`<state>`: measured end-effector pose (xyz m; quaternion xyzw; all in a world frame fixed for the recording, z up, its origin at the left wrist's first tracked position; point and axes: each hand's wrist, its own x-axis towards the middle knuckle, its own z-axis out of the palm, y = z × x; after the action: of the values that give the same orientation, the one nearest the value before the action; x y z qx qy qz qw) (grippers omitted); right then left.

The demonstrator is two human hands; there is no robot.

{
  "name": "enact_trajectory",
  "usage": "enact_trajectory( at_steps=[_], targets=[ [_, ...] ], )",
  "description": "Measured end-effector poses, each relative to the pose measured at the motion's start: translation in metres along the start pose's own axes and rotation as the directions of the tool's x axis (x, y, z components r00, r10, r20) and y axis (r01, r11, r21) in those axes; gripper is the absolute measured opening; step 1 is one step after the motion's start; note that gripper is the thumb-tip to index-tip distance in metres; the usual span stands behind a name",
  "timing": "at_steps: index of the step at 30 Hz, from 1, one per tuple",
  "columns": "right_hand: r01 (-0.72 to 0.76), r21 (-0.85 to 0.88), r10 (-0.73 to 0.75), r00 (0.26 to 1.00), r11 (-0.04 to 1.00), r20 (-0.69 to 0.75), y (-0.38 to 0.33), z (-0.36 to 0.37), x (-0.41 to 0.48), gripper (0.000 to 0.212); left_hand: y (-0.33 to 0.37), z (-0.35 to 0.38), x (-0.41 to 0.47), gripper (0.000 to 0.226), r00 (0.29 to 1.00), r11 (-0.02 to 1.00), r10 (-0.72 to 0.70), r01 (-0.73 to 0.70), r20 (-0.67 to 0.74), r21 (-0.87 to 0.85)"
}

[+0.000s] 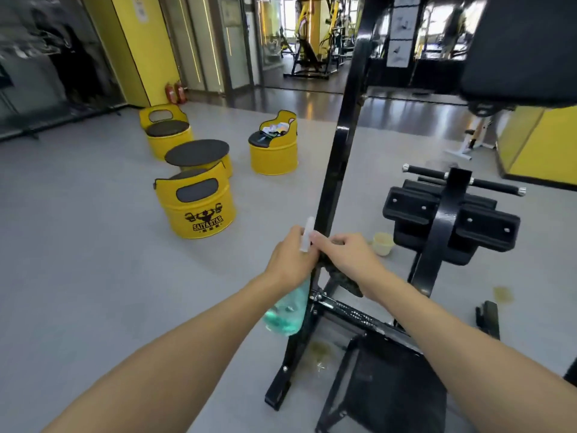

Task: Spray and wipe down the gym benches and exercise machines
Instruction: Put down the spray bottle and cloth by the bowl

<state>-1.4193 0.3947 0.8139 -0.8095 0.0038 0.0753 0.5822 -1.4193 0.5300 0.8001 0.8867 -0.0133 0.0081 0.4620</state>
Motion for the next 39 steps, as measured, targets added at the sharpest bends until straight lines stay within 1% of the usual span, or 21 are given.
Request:
enact_trajectory(
  at_steps=[3, 4, 5, 6, 9, 10, 13, 16, 19, 21, 22, 25, 26, 28, 29, 30, 31, 33, 34, 37, 39],
  targets=[
    [0.024, -0.071, -0.02, 0.999, 0.997, 0.051, -0.045, 0.057, 0.016, 0.055, -0.035, -0.067, 0.013, 0.055, 0.999, 0.999, -0.01, 0.008, 0.032, 0.04],
    [0.025, -0.063, -0.021, 0.998, 0.998, 0.062, -0.059, 0.077, 0.024, 0.053, -0.046, -0.09, 0.021, 0.066, 0.999, 0.999, -0.024, 0.022, 0.049, 0.05],
    [0.03, -0.049, -0.026, 0.997, 0.998, 0.072, -0.071, 0.097, 0.033, 0.053, -0.057, -0.112, 0.03, 0.074, 0.997, 0.998, -0.027, 0.023, 0.067, 0.057],
    [0.041, -0.064, -0.036, 0.996, 0.997, 0.079, -0.083, 0.117, 0.043, 0.051, -0.068, -0.133, 0.039, 0.076, 0.996, 0.998, -0.021, 0.015, 0.092, 0.066],
    [0.079, -0.188, -0.069, 0.996, 0.979, 0.058, -0.114, 0.168, 0.079, 0.052, -0.098, -0.184, 0.071, 0.059, 0.98, 0.984, 0.037, -0.069, 0.193, 0.163],
    [0.075, -0.222, -0.064, 0.996, 0.972, 0.054, -0.119, 0.173, 0.086, 0.052, -0.105, -0.189, 0.079, 0.057, 0.977, 0.986, 0.031, -0.065, 0.211, 0.156],
    [0.081, -0.354, -0.073, 0.997, 0.932, 0.036, -0.14, 0.198, 0.125, 0.052, -0.127, -0.217, 0.114, 0.054, 0.969, 0.994, 0.044, -0.067, 0.244, 0.085],
    [0.09, -0.505, -0.121, 0.992, 0.858, -0.028, -0.155, 0.218, 0.172, 0.054, -0.138, -0.236, 0.153, 0.051, 0.965, 0.995, 0.088, -0.095, 0.246, 0.016],
    [0.049, -0.568, -0.127, 0.987, 0.822, -0.098, -0.163, 0.23, 0.239, 0.049, -0.158, -0.249, 0.219, 0.053, 0.959, 0.991, 0.131, -0.117, 0.252, -0.07],
    [0.029, -0.607, -0.119, 0.987, 0.794, -0.108, -0.163, 0.232, 0.266, 0.045, -0.166, -0.256, 0.245, 0.058, 0.949, 0.991, 0.117, -0.092, 0.292, -0.097],
    [0.024, -0.615, -0.121, 0.986, 0.788, -0.117, -0.159, 0.235, 0.291, 0.044, -0.175, -0.257, 0.269, 0.056, 0.943, 0.99, 0.114, -0.083, 0.311, -0.112],
    [-0.012, -0.645, -0.117, 0.981, 0.764, -0.156, -0.145, 0.246, 0.373, 0.047, -0.202, -0.261, 0.353, 0.036, 0.921, 0.994, 0.078, -0.042, 0.382, -0.103],
    [-0.026, -0.652, -0.103, 0.982, 0.758, -0.158, -0.144, 0.249, 0.4, 0.048, -0.207, -0.264, 0.382, 0.034, 0.906, 0.994, 0.077, -0.036, 0.416, -0.105],
    [-0.058, -0.662, -0.077, 0.982, 0.747, -0.172, -0.145, 0.249, 0.453, 0.047, -0.21, -0.268, 0.443, 0.038, 0.872, 0.996, 0.053, -0.012, 0.486, -0.088],
    [-0.076, -0.663, -0.067, 0.98, 0.745, -0.188, -0.147, 0.246, 0.48, 0.047, -0.207, -0.27, 0.475, 0.04, 0.865, 0.997, 0.022, 0.018, 0.501, -0.075],
    [-0.078, -0.668, -0.07, 0.979, 0.74, -0.192, -0.149, 0.245, 0.498, 0.046, -0.205, -0.271, 0.497, 0.039, 0.876, 0.994, -0.023, 0.074, 0.483, -0.086],
    [-0.082, -0.672, -0.077, 0.976, 0.736, -0.204, -0.152, 0.242, 0.524, 0.045, -0.199, -0.273, 0.528, 0.032, 0.884, 0.985, -0.075, 0.138, 0.462, -0.104],
    [-0.102, -0.673, -0.091, 0.965, 0.733, -0.245, -0.156, 0.232, 0.575, 0.044, -0.187, -0.269, 0.589, 0.021, 0.866, 0.96, -0.136, 0.235, 0.48, -0.151],
    [-0.115, -0.672, -0.092, 0.96, 0.731, -0.264, -0.157, 0.224, 0.601, 0.042, -0.18, -0.263, 0.619, 0.023, 0.849, 0.956, -0.138, 0.248, 0.509, -0.155],
    [-0.157, -0.655, -0.06, 0.953, 0.739, -0.296, -0.158, 0.194, 0.674, 0.026, -0.157, -0.236, 0.704, 0.035, 0.815, 0.962, -0.142, 0.248, 0.561, -0.117],
    [-0.194, -0.629, -0.021, 0.948, 0.753, -0.318, -0.154, 0.171, 0.72, 0.031, -0.144, -0.211, 0.76, 0.036, 0.8, 0.969, -0.143, 0.234, 0.583, -0.084]
  ],
)
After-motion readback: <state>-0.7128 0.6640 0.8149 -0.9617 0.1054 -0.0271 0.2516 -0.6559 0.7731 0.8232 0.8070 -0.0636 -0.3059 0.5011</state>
